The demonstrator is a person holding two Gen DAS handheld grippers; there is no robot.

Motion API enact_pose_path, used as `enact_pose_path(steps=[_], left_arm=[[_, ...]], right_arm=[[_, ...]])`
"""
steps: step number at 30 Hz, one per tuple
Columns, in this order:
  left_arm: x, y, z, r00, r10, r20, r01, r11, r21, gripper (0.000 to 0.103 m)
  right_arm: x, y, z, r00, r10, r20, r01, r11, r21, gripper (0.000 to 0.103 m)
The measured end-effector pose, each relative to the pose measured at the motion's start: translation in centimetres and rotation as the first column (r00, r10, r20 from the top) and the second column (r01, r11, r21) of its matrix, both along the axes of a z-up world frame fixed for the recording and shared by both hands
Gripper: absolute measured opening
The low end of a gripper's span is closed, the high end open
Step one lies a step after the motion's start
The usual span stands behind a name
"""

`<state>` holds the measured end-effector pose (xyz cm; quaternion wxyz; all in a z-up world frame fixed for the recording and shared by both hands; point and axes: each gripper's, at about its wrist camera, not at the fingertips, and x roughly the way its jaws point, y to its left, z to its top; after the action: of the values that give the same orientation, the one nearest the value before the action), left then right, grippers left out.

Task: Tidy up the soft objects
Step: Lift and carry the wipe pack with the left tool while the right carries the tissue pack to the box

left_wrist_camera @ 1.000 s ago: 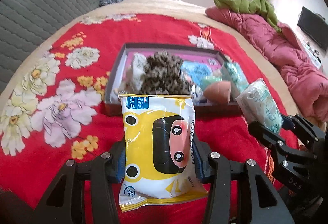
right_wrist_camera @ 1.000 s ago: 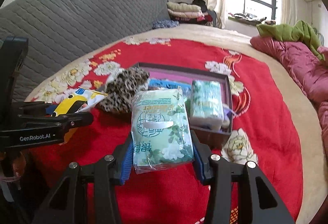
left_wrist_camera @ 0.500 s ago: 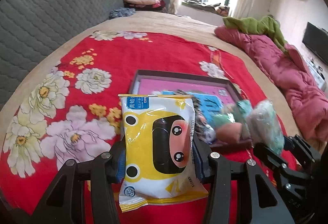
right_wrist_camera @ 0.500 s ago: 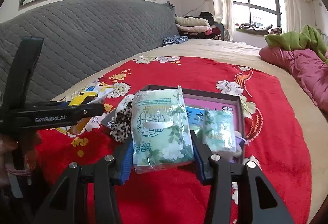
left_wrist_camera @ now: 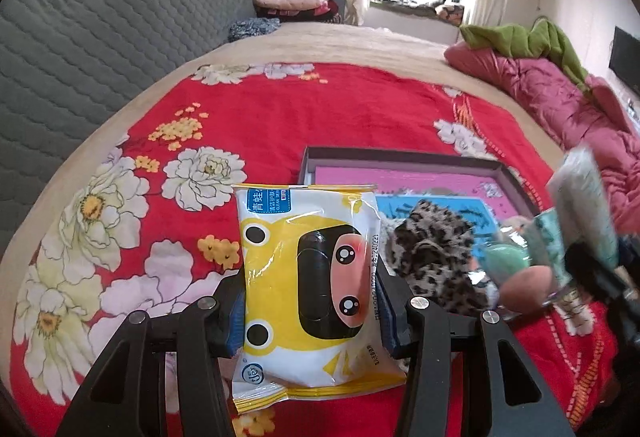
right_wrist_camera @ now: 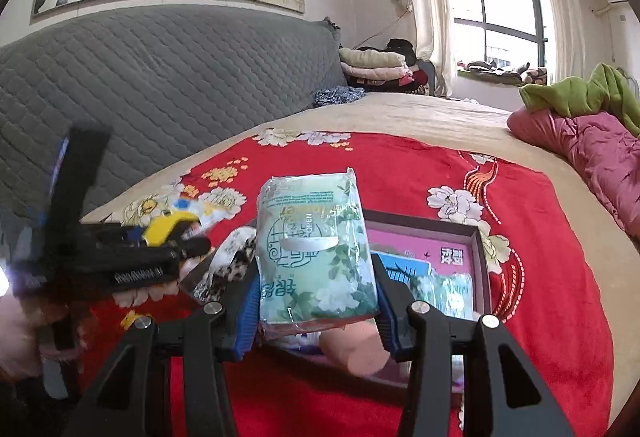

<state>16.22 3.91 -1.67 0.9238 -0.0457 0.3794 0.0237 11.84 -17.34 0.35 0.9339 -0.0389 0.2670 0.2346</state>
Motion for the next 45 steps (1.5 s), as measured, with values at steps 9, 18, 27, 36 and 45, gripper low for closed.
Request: enact_pose_path(steps=[9,18,27,36,45], left_arm=[[2.3,-0.7,-2.1,0.998,-0.04,-0.039,0.039,0.999,-0.02,0.052],[2.9,-1.3,-3.1,0.996,-0.057,-0.064,0.056,0.998,-0.018,0.052],[3.1,-1.0,-3.5,0.996,-0.05,-0.068,0.049,0.999,-0.019,0.052],[3.3,-1.2,-3.6,0.996,-0.063,-0.066,0.063,0.998,-0.008,0.052],[3.3,-1.1,-3.6,0.996,-0.06,-0.065,0.059,0.998,-0.012,0.053]], right_arm=[[2.0,0.1,0.4,1.0,-0.025,0.018,0.025,1.0,0.015,0.049],[2.8,1.2,0.0,1.0,-0.017,0.016,0.017,1.0,0.011,0.049],[3.5,1.5,-0.1,1.0,-0.015,0.027,0.015,1.0,-0.002,0.049],[3.7,2.6,-2.0,1.0,0.016,-0.017,-0.016,0.999,-0.046,0.049],[4.4,2.6,-3.4,0.997,0.005,-0.072,-0.01,0.998,-0.065,0.049]])
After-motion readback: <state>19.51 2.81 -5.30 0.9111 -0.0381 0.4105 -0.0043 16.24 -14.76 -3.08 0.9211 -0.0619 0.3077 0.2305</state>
